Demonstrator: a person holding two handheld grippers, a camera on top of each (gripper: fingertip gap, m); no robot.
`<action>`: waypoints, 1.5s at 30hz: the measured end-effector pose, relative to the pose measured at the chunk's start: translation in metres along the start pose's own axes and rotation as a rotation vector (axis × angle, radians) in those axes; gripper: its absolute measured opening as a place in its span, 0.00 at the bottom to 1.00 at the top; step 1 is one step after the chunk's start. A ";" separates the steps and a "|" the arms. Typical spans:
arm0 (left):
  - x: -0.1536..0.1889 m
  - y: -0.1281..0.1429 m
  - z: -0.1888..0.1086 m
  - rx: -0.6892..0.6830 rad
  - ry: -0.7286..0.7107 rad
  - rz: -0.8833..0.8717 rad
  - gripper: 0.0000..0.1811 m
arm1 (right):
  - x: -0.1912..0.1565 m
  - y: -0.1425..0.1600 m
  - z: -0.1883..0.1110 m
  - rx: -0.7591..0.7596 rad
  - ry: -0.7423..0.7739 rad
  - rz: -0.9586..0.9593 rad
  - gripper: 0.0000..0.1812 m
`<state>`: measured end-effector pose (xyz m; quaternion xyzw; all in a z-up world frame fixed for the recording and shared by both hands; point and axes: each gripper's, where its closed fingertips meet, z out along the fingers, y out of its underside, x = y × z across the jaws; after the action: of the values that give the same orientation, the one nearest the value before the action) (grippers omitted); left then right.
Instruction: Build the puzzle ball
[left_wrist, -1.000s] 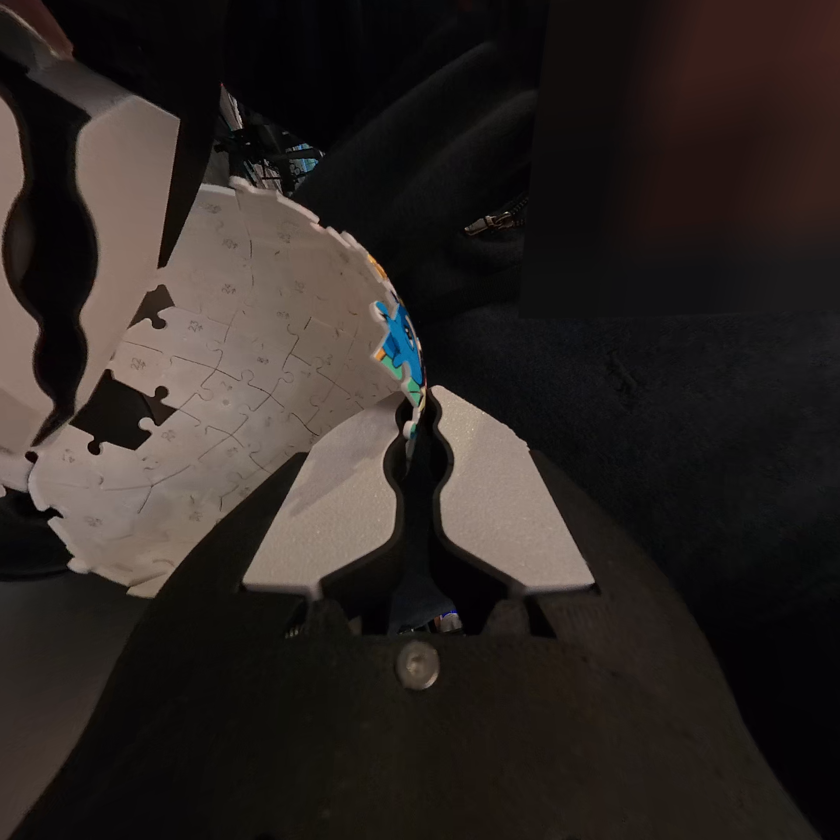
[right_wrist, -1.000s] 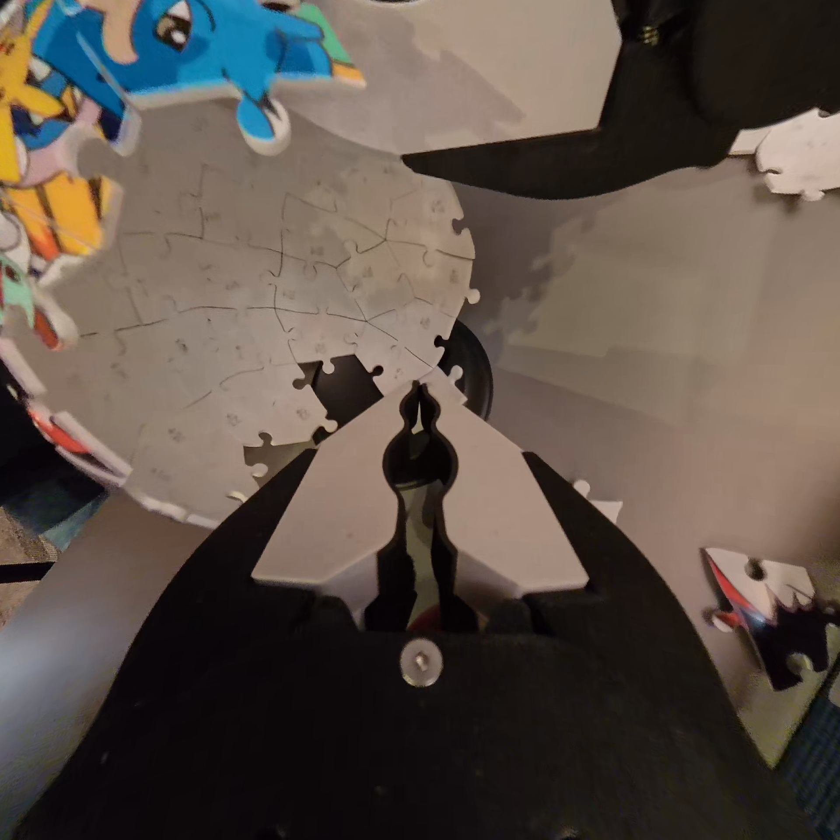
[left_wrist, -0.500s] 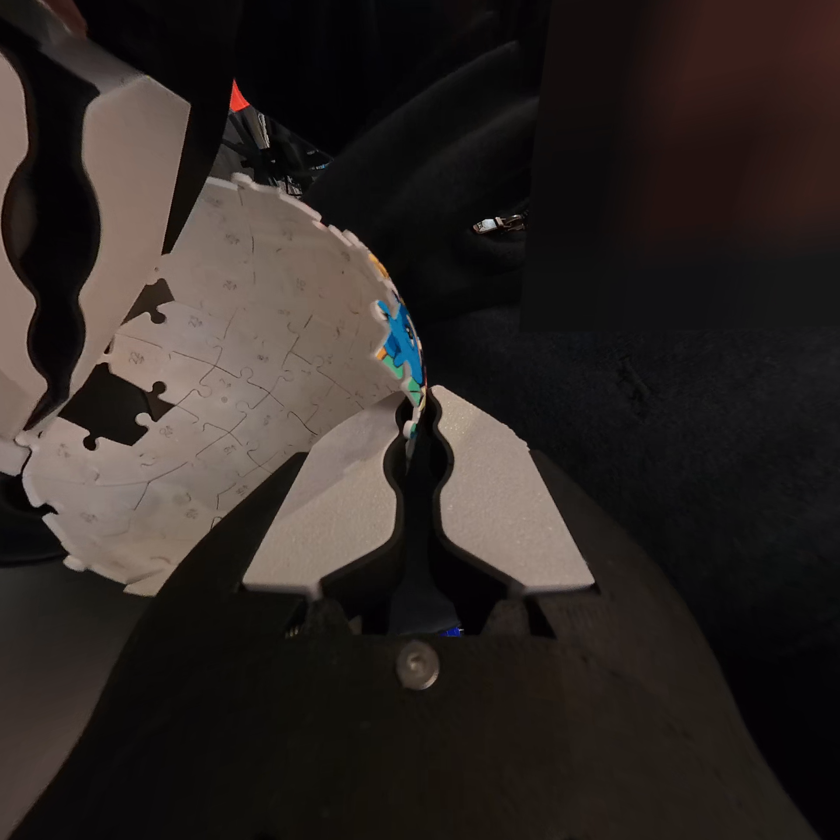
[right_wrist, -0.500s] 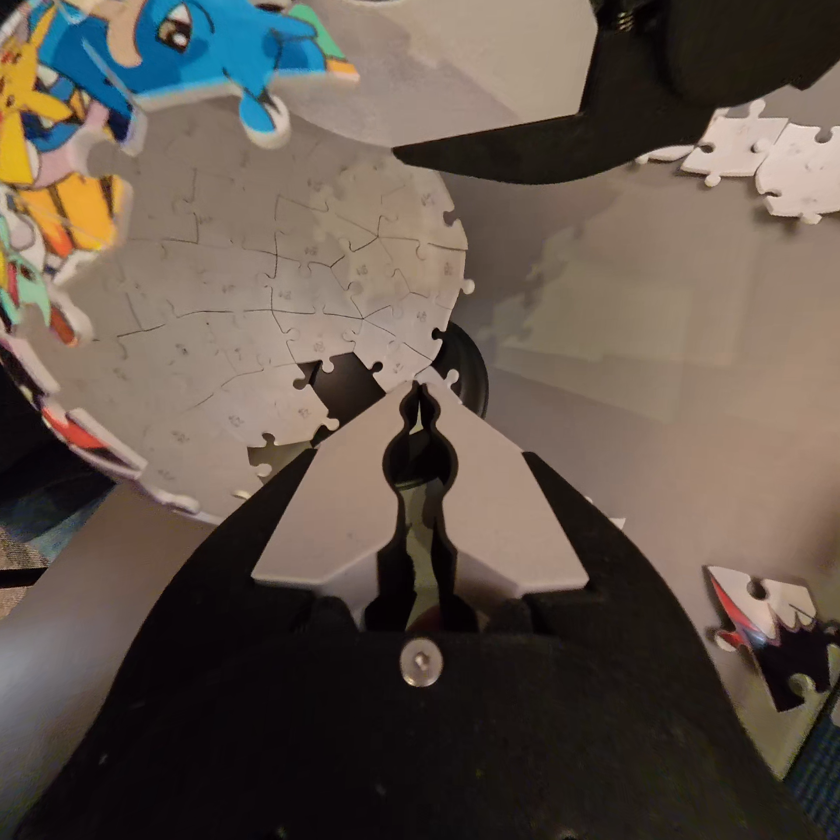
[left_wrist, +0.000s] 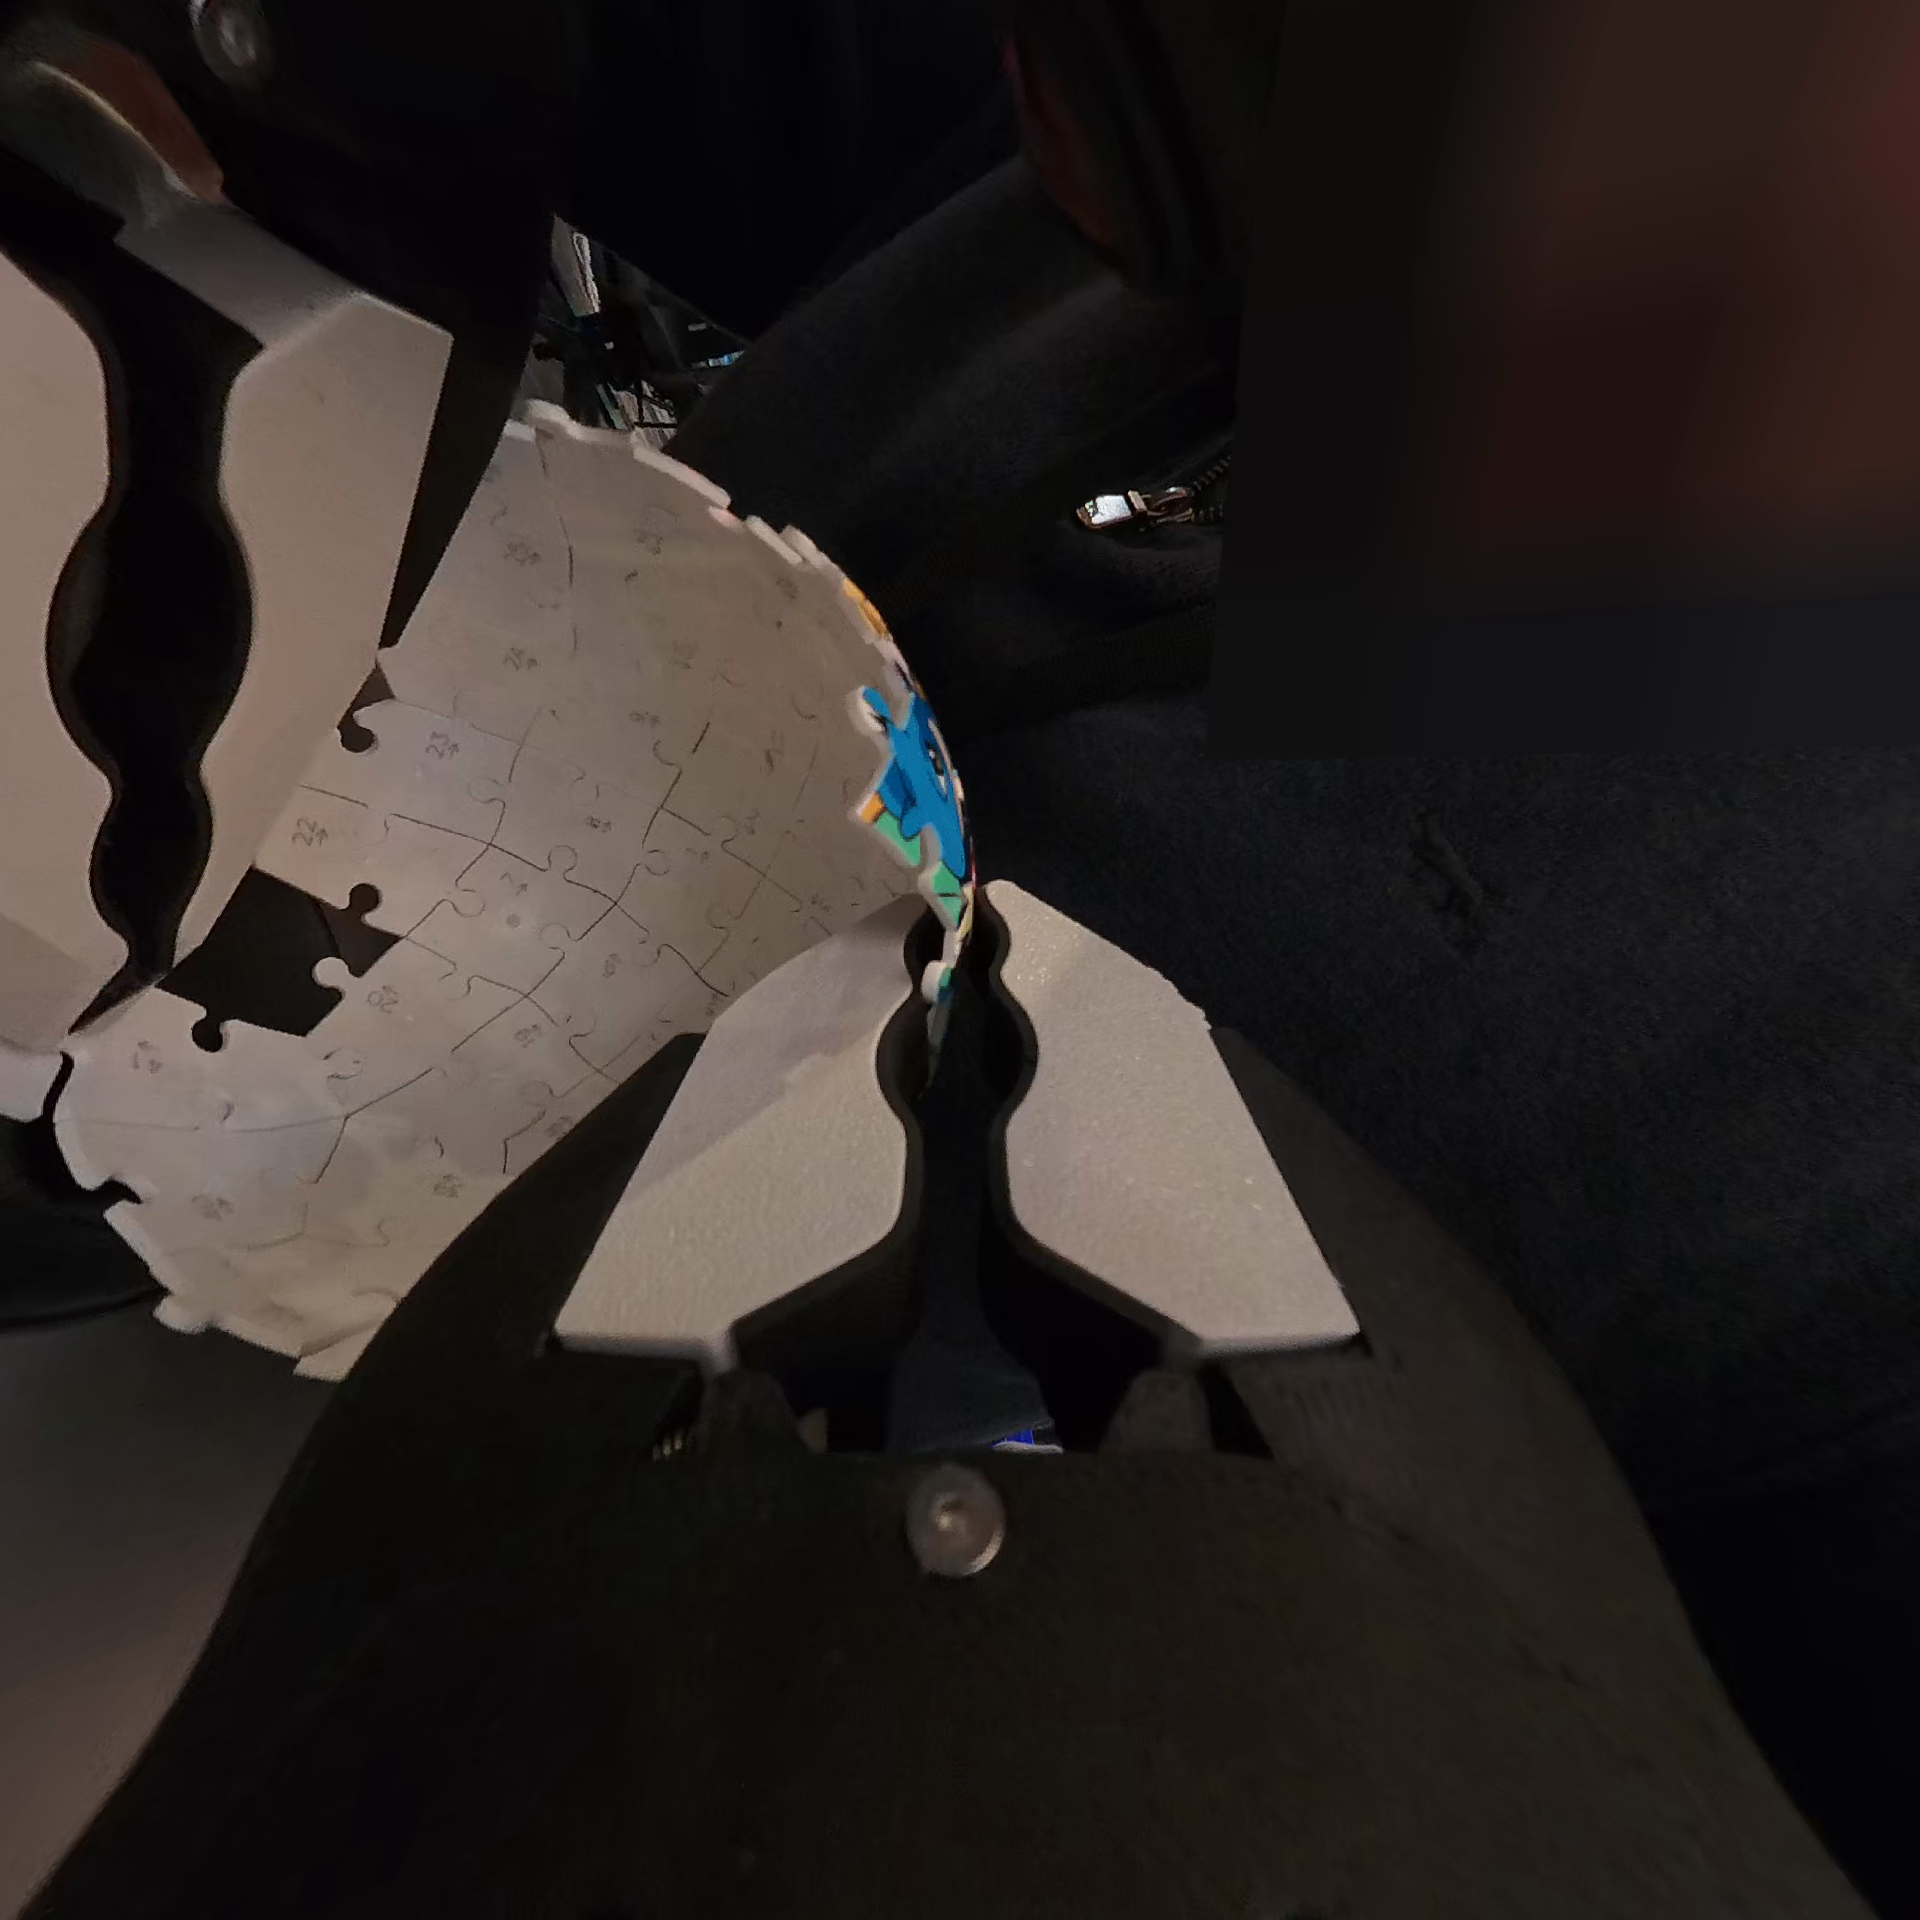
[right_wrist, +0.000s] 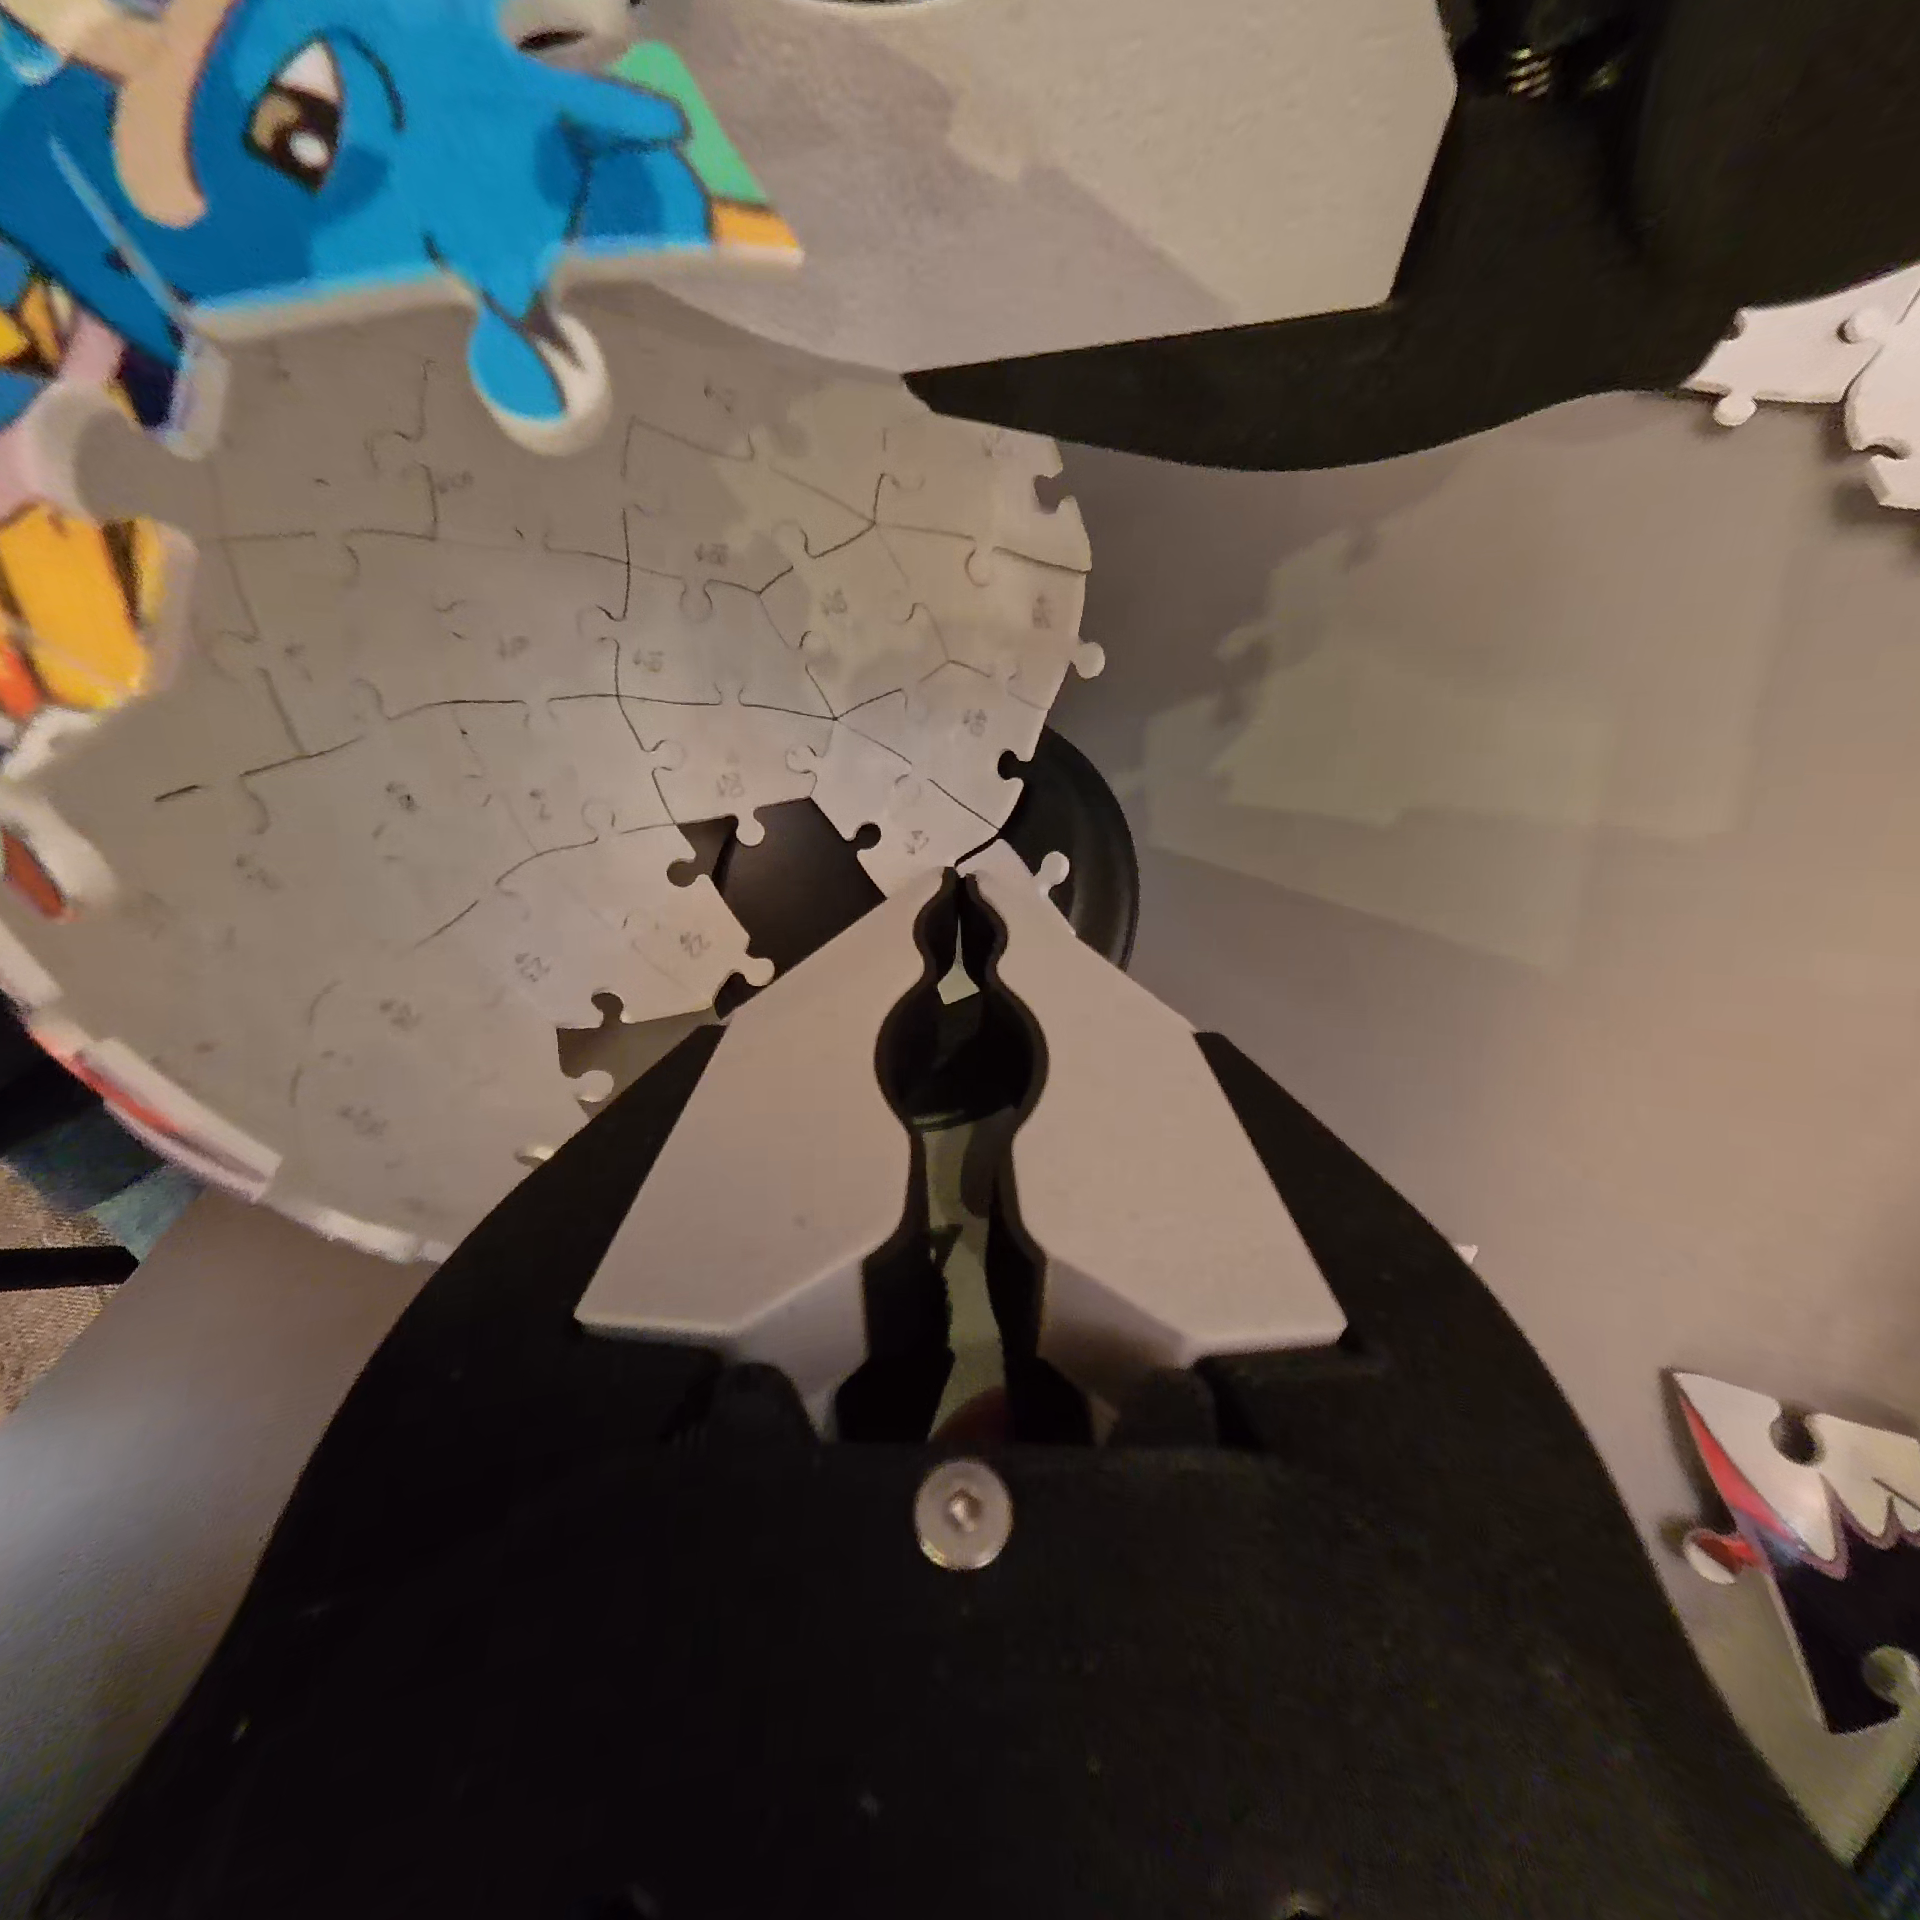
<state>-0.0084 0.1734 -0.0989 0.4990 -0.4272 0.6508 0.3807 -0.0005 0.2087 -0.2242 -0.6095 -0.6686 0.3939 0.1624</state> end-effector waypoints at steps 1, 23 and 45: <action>0.000 0.000 0.000 -0.001 0.000 0.001 0.03 | 0.000 0.000 0.000 0.001 -0.003 0.002 0.00; 0.000 0.001 0.002 -0.001 -0.007 -0.021 0.03 | -0.001 -0.003 0.005 -0.017 -0.020 -0.013 0.00; 0.002 0.006 0.002 0.005 -0.013 -0.021 0.03 | -0.002 -0.008 0.011 -0.022 -0.011 -0.019 0.00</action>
<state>-0.0132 0.1693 -0.0978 0.5085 -0.4227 0.6446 0.3836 -0.0132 0.2040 -0.2250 -0.6029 -0.6792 0.3884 0.1559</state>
